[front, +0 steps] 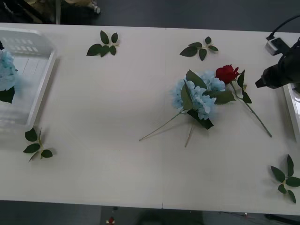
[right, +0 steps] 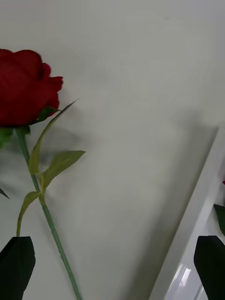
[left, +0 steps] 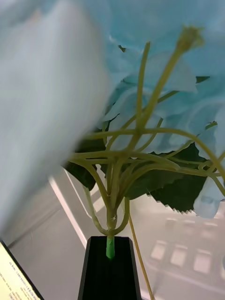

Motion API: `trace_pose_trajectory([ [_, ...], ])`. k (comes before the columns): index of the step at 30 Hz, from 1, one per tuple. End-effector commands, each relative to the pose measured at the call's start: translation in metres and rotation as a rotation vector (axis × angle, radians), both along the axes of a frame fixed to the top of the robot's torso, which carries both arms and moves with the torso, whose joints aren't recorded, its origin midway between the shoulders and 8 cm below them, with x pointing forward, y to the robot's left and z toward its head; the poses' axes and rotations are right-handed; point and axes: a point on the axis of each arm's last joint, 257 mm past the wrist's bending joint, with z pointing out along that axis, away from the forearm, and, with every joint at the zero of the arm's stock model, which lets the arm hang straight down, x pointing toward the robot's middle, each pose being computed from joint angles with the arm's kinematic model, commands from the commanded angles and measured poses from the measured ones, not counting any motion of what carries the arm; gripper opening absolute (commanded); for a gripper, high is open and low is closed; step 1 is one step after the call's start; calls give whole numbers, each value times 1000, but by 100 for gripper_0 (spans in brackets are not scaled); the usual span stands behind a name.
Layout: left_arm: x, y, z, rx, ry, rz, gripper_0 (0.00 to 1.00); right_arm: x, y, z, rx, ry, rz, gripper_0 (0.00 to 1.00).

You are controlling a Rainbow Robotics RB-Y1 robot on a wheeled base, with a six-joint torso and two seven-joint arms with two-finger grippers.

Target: Put the red flowers into the right box and the blue flowers into the left box

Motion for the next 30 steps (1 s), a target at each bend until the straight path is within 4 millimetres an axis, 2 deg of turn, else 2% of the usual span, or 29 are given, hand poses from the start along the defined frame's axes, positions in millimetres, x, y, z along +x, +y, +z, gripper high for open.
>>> trace_pose_trajectory([
  [1, 2, 26, -11, 38, 0, -8, 0, 10, 27, 14, -97, -37, 106, 100],
  [4, 7, 30, -16, 44, -15, -20, 1, 11, 43, 5, -106, -28, 133, 100],
  [5, 7, 30, -16, 47, -15, -22, 7, 12, 50, 1, -102, -28, 141, 100],
  [8, 8, 29, -16, 49, -16, -23, 51, 14, 59, -7, -84, -26, 141, 100],
  [9, 8, 29, -16, 48, -15, -23, 54, 14, 60, -7, -82, -26, 141, 100],
  [11, 8, 29, -17, 47, -15, -23, 73, 15, 63, -16, -71, -20, 135, 100],
  [13, 8, 29, -17, 44, -16, -24, 81, 16, 65, -21, -68, -15, 129, 100],
  [20, 9, 20, -26, -10, -20, -38, 90, 21, 60, -37, -55, 5, 99, 100],
  [23, 9, 9, -34, -126, -45, -44, 100, 23, 57, -42, -51, 18, 87, 100],
  [25, 9, 0, -37, -198, -47, -72, 100, 24, 56, -46, -54, 23, 81, 100],
  [30, 16, -35, -15, -302, -67, -217, 100, 27, 52, -51, -51, 21, 69, 100],
])
